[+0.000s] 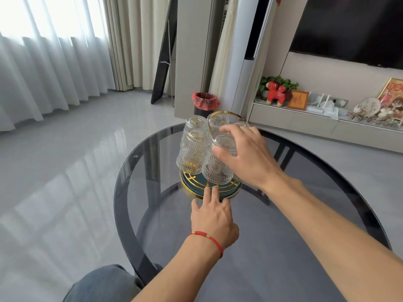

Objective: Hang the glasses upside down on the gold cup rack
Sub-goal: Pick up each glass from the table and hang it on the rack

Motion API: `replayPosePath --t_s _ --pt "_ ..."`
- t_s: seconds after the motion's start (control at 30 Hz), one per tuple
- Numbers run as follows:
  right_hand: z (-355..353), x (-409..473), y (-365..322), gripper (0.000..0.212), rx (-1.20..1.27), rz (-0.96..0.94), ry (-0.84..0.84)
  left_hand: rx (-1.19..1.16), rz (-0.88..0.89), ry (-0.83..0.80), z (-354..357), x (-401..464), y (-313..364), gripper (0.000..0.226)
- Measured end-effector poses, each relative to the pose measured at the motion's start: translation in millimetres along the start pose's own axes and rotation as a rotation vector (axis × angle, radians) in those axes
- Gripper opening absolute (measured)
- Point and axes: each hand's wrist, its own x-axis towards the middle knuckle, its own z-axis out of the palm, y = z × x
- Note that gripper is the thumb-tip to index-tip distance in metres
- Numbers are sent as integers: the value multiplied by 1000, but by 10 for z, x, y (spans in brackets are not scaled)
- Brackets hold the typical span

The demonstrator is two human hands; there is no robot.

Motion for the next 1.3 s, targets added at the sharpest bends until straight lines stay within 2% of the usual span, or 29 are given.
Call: replayPosePath --t_s 0.13,0.43,0.5,0.57,0.63,0.7,0.83,0.97,1.07,1.3 --pt "144 13 55 52 -147 -55 -48 32 16 -33 -28 -29 1 48" --pt "172 24 112 55 -190 -63 -74 53 35 -15 -46 -37 -22 40" --pt "143 -33 122 49 -101 -76 -8 54 41 -15 -26 -21 -29 40" --pt "89 -122 199 38 46 -68 142 58 47 -20 10 -3 -29 44" --pt "25 -224 352 31 138 -23 277 62 50 -18 55 6 -25 48" --pt "-19 -330 529 27 176 49 328 69 64 24 86 13 -22 47" --pt "22 -516 777 36 185 96 288 80 120 126 162 47 2 46" --pt "116 -571 856 55 199 25 187 162 175 88 279 21 58 57" --pt "138 -472 856 65 114 -64 99 203 208 67 246 45 81 64" --pt "134 -276 872 57 -58 -222 100 407 342 91 83 129 -4 48"
